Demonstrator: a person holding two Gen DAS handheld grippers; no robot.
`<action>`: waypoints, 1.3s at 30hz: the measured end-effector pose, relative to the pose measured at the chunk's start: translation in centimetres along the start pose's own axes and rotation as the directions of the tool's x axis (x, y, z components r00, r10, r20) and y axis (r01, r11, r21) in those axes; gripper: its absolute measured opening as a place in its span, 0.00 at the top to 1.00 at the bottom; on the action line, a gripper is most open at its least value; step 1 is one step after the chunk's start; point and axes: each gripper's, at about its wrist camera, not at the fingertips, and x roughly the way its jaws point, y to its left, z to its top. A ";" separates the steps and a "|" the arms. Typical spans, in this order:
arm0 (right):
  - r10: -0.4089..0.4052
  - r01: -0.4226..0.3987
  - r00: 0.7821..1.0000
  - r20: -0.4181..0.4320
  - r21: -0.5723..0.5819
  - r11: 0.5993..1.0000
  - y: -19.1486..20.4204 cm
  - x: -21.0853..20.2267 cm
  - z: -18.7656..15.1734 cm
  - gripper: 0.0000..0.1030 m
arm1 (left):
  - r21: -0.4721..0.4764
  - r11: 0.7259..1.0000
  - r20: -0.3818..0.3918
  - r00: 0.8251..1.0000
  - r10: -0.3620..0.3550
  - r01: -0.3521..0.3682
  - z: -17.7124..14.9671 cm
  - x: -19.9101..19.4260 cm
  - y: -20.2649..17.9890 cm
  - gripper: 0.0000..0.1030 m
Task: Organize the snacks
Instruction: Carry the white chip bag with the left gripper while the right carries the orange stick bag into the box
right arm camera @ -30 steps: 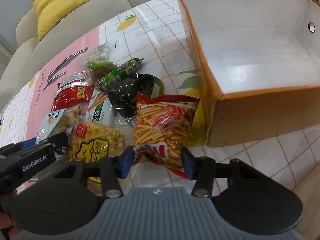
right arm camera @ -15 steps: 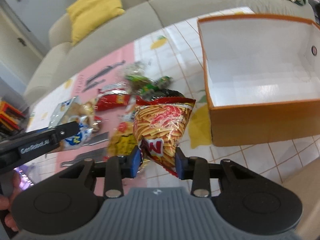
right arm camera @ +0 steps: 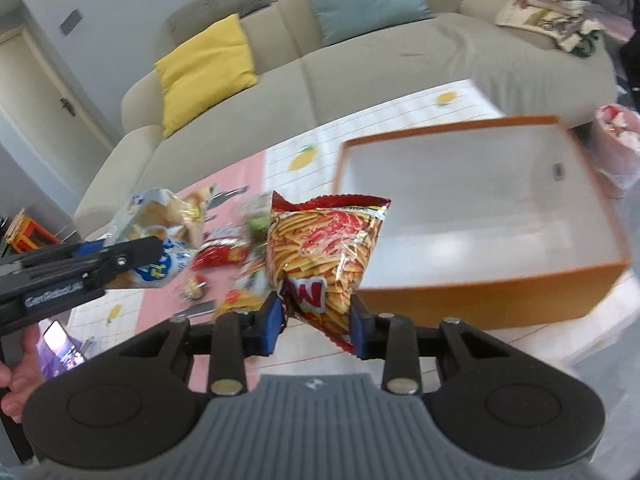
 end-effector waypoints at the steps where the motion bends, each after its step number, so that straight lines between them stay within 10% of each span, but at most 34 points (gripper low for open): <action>1: -0.011 0.011 1.000 -0.003 0.013 1.000 -1.1 -0.3 0.6 0.68 | 0.021 1.000 -0.006 1.000 -0.022 0.022 0.8 0.7 -0.8 0.61; 11: -0.023 0.049 0.988 -0.153 0.173 0.984 -11.0 2.8 6.9 0.68 | 0.263 0.946 -0.200 0.970 -0.140 0.191 4.4 10.6 -8.4 0.61; 26: -0.040 0.100 0.887 -0.460 0.105 0.989 -13.4 13.9 6.8 0.67 | 0.473 0.821 -0.518 0.855 -0.032 0.318 0.9 21.1 -10.7 0.61; 39: -0.010 0.105 0.840 -0.542 0.143 0.984 -14.2 16.8 6.1 0.60 | 0.399 0.847 -0.604 0.795 -0.045 0.352 0.8 23.7 -9.2 0.58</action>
